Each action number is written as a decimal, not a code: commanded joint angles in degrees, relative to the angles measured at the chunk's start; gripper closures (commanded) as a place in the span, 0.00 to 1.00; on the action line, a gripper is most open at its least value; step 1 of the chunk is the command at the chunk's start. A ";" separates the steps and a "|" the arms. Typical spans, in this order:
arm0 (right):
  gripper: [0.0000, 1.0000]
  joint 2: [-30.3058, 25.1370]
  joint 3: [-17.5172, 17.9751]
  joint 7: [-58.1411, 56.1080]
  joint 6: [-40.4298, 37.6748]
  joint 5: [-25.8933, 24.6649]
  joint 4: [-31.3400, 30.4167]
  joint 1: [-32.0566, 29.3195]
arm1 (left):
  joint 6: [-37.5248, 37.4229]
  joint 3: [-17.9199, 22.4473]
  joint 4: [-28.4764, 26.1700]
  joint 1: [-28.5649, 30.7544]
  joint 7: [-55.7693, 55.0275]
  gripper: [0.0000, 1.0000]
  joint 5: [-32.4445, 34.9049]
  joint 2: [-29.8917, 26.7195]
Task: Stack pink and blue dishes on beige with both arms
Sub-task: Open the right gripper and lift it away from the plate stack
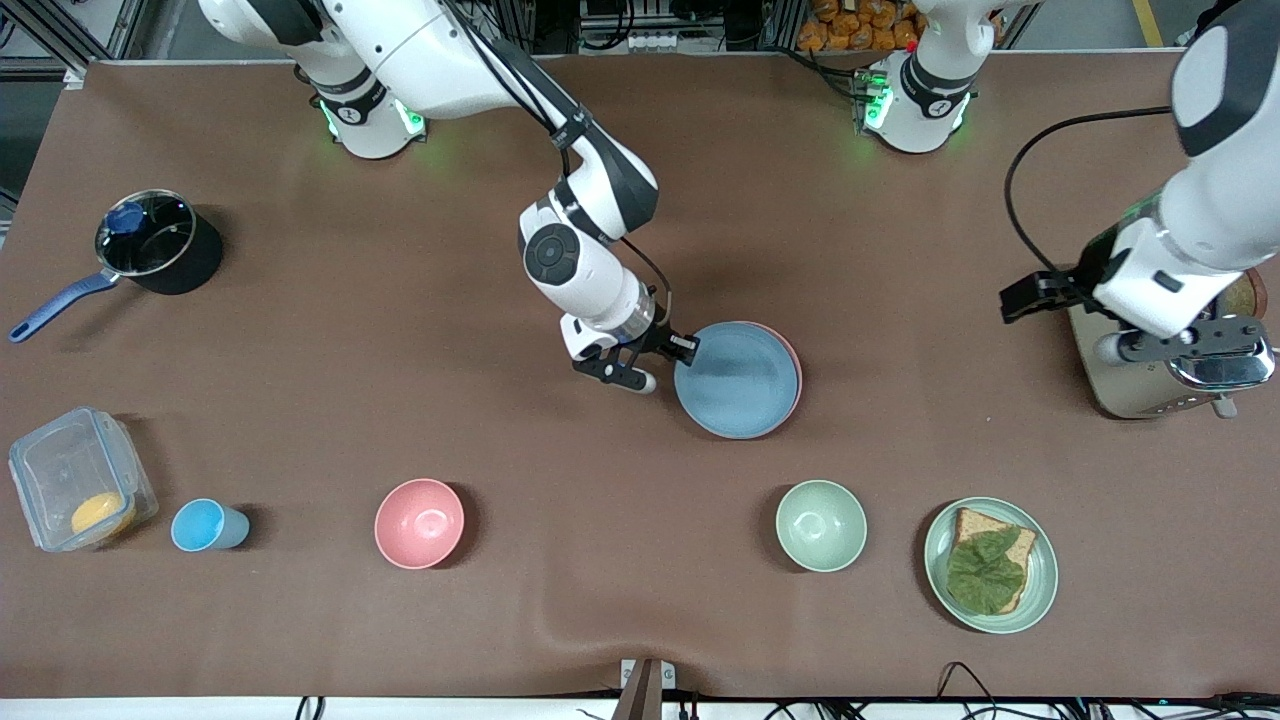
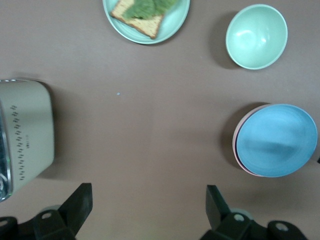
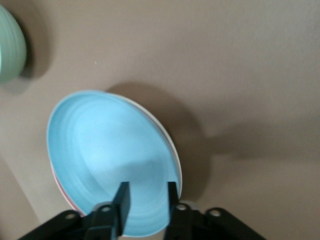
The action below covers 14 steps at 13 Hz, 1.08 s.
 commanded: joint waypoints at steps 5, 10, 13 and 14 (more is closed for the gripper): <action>0.00 -5.72 0.05 -13.01 -16.89 -4.89 0.74 -11.41 | -5.63 -0.29 -0.15 3.42 0.86 0.00 1.21 -8.57; 0.00 -13.88 -0.21 -34.48 -28.45 -18.07 -4.33 -23.64 | -4.67 1.37 0.73 2.66 5.77 0.00 0.42 -8.85; 0.00 -19.69 -0.21 -46.68 -29.94 -21.69 -9.18 -30.31 | -4.31 13.64 1.70 -7.36 6.92 0.00 1.03 -8.32; 0.00 -20.84 -0.12 -52.20 -31.86 -21.69 -9.45 -33.90 | -4.14 14.29 1.70 -7.39 7.80 0.00 0.77 -8.14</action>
